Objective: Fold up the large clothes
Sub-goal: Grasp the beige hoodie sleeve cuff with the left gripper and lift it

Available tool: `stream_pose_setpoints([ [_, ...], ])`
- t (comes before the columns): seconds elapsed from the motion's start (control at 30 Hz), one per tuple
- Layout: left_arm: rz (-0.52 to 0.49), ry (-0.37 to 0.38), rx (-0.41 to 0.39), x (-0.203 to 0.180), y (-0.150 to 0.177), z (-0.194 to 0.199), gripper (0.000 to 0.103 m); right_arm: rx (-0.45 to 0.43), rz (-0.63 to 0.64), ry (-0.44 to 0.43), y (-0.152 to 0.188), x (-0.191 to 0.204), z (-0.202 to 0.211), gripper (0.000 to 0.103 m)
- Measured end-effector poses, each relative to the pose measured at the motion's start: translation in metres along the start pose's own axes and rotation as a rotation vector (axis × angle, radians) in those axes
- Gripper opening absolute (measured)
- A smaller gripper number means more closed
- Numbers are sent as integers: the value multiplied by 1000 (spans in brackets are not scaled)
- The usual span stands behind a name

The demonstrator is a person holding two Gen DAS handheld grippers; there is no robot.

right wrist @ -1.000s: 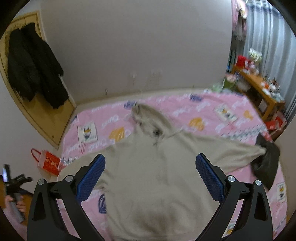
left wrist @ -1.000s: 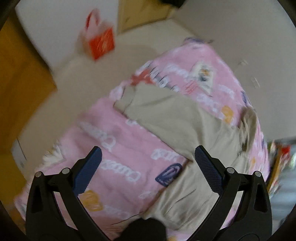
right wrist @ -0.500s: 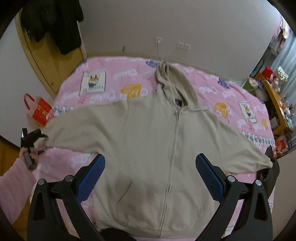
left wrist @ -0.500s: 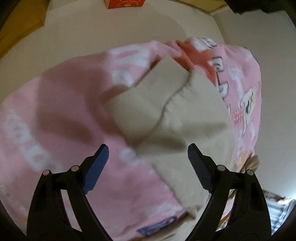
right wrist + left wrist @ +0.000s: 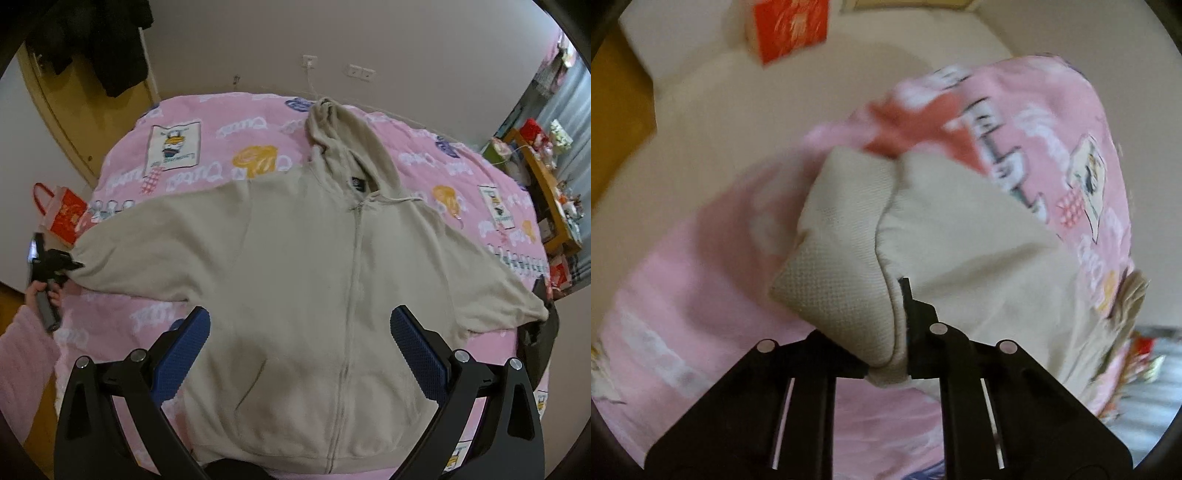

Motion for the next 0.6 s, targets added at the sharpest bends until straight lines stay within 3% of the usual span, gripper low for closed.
stream_pose_setpoints([
  [0.13,-45,63,-61,-39,7,33,11,15,-68,3,6,-25,-14,95],
  [0.3,-199,132,-180,-106,30,89,11,18,-85,57,17,-53,-33,95],
  [0.43,-385,236,-230,-195,70,131,11,27,-91,101,23,-87,-56,95],
  [0.6,-574,346,-245,-302,148,158,11,56,-84,193,36,-149,-110,95],
])
Point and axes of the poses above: each gripper's, at about its wrist camera, not at the fingertips, and z roughly against the way its jaws point, x to its left, y to its underside, the point moved 9 cm from there along -z, roughly the way its jaws point, and after that the axes turned 2 degrees about z, right-handed, at the moved point
